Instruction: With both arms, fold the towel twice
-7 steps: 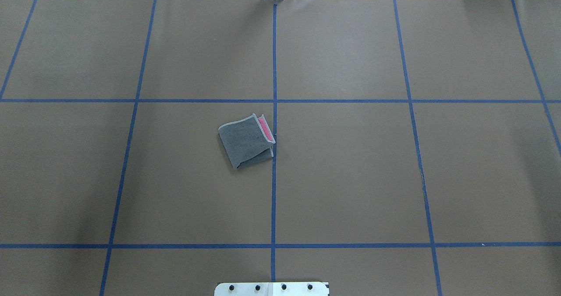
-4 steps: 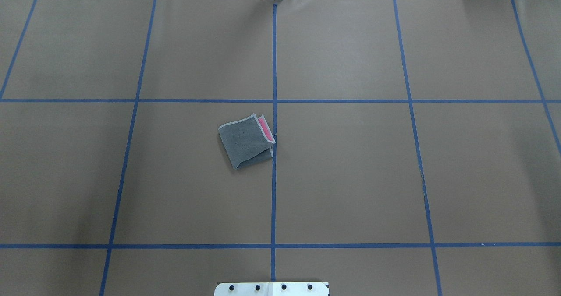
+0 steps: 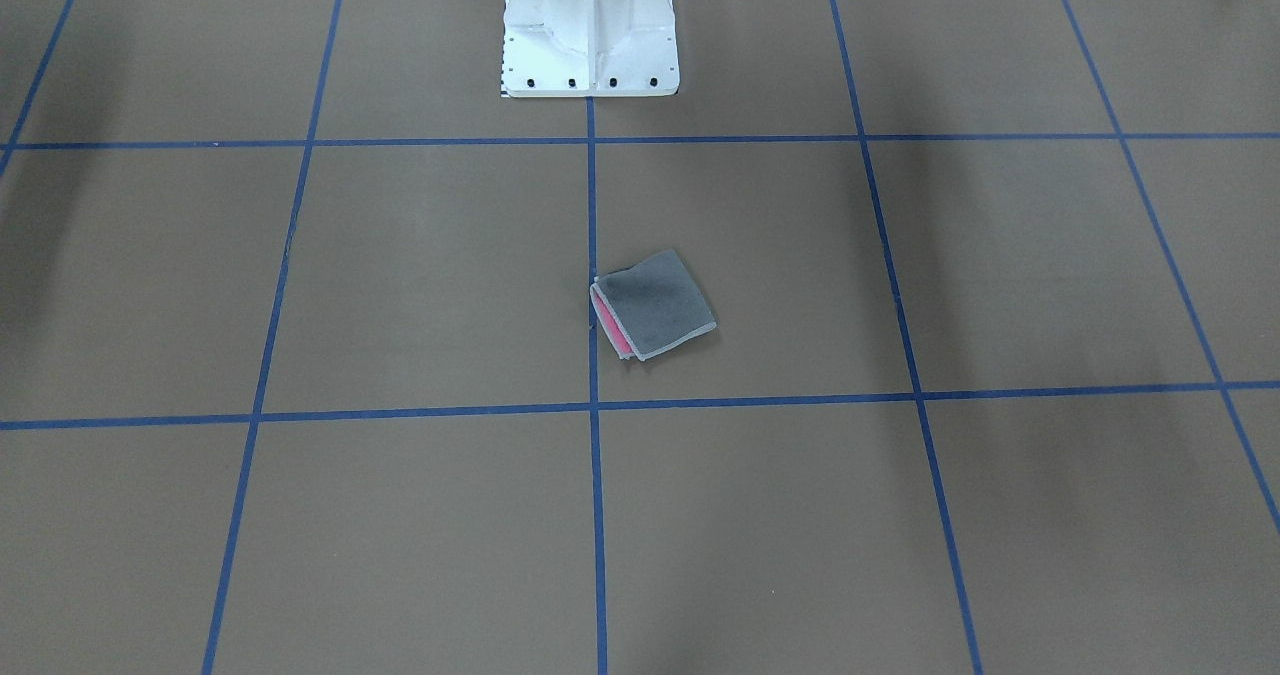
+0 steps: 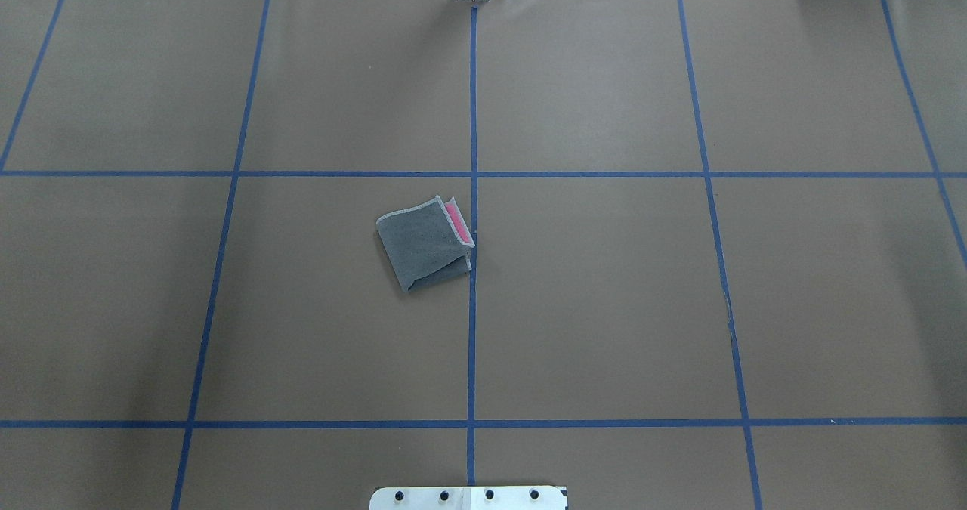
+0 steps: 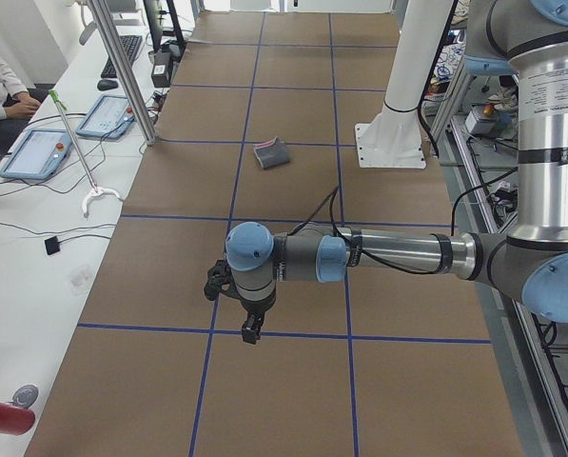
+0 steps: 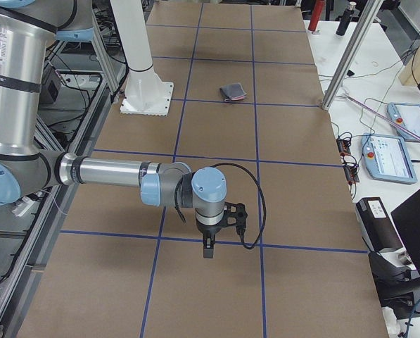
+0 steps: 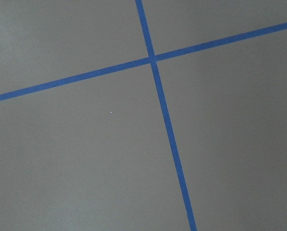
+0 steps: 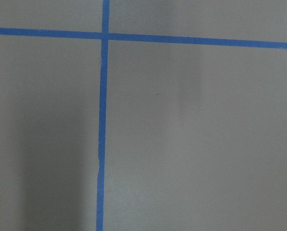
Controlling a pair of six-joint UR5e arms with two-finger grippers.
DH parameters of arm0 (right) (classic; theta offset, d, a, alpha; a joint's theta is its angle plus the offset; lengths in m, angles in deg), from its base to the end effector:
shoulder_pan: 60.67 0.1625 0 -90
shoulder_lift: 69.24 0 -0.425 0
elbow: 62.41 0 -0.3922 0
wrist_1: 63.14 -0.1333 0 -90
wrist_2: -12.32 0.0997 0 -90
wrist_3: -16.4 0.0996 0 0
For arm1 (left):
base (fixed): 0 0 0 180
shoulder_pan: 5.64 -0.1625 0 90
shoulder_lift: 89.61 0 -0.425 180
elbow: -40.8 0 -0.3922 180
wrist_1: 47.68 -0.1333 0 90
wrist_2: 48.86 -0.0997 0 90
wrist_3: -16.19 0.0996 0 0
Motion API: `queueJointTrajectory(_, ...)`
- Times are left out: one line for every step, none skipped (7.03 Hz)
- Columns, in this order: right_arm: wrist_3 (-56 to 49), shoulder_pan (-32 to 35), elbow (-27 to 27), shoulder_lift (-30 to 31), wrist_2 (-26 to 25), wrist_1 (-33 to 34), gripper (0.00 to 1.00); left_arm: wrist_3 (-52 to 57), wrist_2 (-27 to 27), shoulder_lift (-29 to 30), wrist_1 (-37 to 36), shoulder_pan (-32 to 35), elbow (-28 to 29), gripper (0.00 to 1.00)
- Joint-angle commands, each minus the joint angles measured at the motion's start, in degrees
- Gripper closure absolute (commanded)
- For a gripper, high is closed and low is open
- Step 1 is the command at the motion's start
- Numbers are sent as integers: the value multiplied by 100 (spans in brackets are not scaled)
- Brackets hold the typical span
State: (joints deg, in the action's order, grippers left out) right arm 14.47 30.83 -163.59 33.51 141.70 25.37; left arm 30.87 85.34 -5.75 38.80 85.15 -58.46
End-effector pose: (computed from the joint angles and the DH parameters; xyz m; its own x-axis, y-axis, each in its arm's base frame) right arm 0.0805 -0.3959 0.6649 0.7731 -0.0126 0.6341 -0.0001 0.9998 0.0200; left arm -0.0700 -0.4444 0.6358 0.6969 0.2391 -0.6762 -0.1683 0.9710 0.1699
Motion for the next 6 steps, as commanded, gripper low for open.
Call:
queueJointTrajectory(0,0,1,0,0,0,0,-9,1,-9,0,0,3,0)
queueJointTrajectory(0,0,10,0,0,0,0,-27,1,-53,9,0,12,0)
queueJointTrajectory(0,0,10,0,0,0,0,-18,1,-88,9,0,-15,0)
queueJointTrajectory(0,0,2,0,0,0,0,-18,9,-80,9,0,-15,0)
queueJointTrajectory(0,0,1,0,0,0,0,-18,1,-80,9,0,-15,0)
queueJointTrajectory(0,0,1,0,0,0,0,-18,1,-80,9,0,-6,0)
